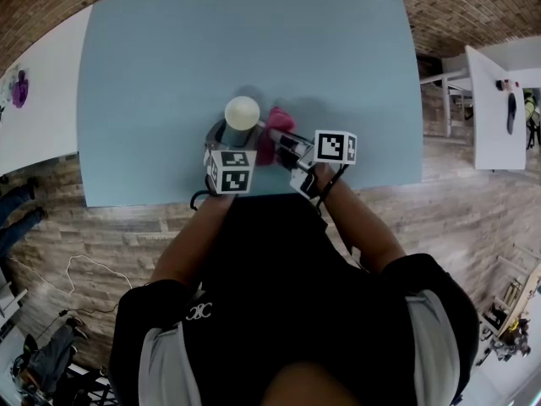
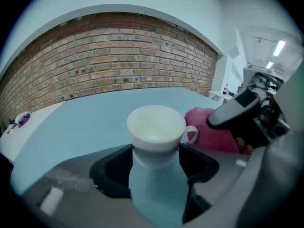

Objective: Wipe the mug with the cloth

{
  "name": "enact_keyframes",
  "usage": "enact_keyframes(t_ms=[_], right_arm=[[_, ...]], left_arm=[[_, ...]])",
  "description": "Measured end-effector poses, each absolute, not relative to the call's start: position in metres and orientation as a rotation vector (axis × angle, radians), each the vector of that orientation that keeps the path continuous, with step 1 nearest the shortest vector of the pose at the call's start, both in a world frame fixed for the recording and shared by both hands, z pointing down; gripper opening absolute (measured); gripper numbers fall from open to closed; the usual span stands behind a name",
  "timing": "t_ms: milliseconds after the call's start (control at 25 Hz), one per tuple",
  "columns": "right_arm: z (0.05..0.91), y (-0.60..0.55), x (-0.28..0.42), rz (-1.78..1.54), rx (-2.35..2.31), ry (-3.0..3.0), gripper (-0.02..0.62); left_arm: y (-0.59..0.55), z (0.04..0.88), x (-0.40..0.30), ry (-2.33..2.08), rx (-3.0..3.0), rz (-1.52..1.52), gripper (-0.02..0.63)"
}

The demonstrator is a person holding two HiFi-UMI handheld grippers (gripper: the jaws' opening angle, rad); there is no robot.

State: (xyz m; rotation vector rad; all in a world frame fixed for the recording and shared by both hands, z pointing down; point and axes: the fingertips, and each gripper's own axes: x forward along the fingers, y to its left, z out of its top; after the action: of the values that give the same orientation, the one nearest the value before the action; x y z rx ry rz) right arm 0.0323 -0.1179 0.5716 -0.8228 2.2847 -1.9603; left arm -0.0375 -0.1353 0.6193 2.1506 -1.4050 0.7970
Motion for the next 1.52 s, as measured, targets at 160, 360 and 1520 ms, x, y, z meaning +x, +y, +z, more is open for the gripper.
enact_keyframes(t_ms=[160,360,1520], right_arm=[[0.564,-0.124,0.025,-1.956,-0.864,2.306,0.037],[0.562,-0.126,0.025,-1.94,-0.909,2.365,0.037],[0.587,-0.155,0.037,-1.863,-1.1,2.465,0.038]], left_arm=[[-0.136,0.616,-0.035,-1.403,2.149,0.779,0.319],[-0.132,0.616,-0.033,-1.384,2.147,0.761,0.304],[-0.138,0.593,-0.029,-0.767,2.613,0.784,0.425]])
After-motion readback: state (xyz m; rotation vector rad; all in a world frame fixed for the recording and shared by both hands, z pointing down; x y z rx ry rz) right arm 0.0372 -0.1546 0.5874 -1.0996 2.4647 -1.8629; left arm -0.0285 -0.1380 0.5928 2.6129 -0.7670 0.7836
